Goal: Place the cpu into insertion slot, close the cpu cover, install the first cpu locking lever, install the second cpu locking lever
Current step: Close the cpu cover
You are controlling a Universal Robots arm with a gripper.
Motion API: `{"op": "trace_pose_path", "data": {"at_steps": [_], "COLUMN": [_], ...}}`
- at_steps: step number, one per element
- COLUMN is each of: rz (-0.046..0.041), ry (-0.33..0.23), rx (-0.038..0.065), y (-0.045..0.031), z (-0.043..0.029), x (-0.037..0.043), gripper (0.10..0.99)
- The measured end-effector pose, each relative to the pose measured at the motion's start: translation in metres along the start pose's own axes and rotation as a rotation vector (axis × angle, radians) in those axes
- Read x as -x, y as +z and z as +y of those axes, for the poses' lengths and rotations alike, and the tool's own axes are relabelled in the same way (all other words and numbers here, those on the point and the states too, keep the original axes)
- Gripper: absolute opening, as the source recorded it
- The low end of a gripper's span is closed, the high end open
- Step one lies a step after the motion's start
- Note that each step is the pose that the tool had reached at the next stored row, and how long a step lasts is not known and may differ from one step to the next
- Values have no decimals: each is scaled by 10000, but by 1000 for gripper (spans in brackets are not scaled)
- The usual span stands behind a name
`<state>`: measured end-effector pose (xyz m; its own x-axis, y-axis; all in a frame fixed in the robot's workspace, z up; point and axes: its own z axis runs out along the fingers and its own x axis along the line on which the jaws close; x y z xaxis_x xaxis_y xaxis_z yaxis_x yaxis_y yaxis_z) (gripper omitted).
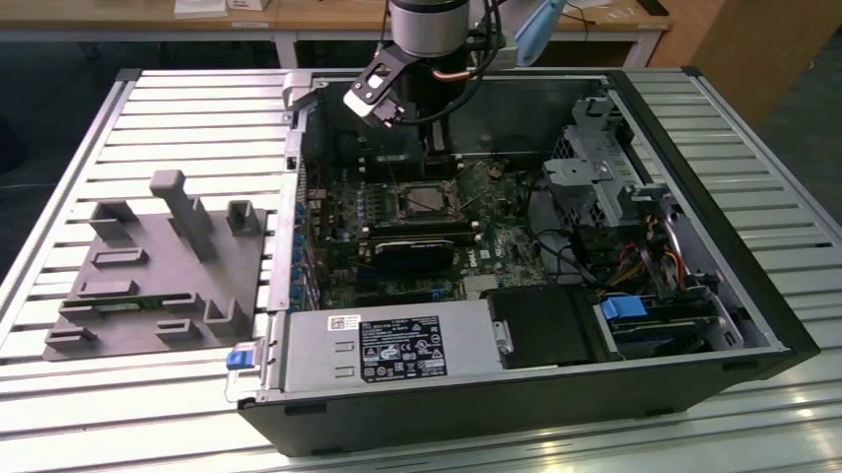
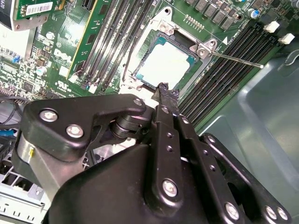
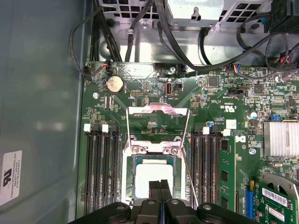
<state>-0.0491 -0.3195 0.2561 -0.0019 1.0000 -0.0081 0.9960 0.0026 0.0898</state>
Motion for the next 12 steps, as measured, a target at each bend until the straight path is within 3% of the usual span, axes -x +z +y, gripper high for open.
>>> {"op": "trace_pose_path", "data": {"at_steps": [12], "rz": [0], "ry": [0], "rx": [0], "y": [-34], "z": [3], "x": [0], "gripper": [102]}}
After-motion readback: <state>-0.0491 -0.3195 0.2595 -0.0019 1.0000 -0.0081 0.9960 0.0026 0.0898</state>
